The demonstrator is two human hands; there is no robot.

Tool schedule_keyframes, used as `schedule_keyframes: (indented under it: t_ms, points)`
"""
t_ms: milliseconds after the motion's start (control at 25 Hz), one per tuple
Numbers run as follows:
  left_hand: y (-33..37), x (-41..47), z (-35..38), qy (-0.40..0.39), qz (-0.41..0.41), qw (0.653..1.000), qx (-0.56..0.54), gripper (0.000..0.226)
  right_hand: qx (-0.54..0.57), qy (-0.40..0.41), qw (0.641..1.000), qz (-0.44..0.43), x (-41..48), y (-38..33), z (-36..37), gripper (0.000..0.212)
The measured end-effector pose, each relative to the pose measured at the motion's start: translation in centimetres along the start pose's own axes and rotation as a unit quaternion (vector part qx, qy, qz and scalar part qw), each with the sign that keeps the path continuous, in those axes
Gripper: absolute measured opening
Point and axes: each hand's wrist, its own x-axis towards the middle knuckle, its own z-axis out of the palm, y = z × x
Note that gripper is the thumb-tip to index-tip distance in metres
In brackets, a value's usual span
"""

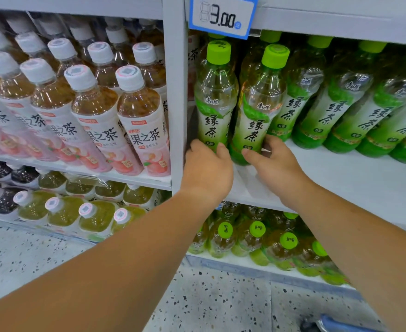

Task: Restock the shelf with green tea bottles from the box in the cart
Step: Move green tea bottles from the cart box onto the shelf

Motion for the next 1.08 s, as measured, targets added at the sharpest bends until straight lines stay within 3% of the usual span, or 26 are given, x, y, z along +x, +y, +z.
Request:
schedule_keyframes:
  t_ms: [360, 600, 840, 1080]
  points:
    - [-2.4, -3.8, -4.5, -0.113, 0.030, 0.993, -0.029, 0.057, 0.098, 0.029, 0.989, 0.104, -6.2, -0.3, 0.3, 0.051]
    - [-2.2, -9.3, -9.7, -0.176, -0.032, 0.984, -0.024, 0.058, 0.026, -0.002, 0.991, 0.129, -14.1, -3.8, -0.1, 0.052]
    - [-1.2, -15.6, -16.0, -0.231, -0.023, 0.973, 0.008, 0.056, -0.068, -0.026, 0.982, 0.172, -23.3, -7.7, -1.6, 0.056]
    - [-0.4, -21.0, -18.7, -0.292, 0.032, 0.955, 0.042, 0.057, -0.026, 0.015, 0.974, 0.225, -31.9, -11.7, -3.6, 0.053]
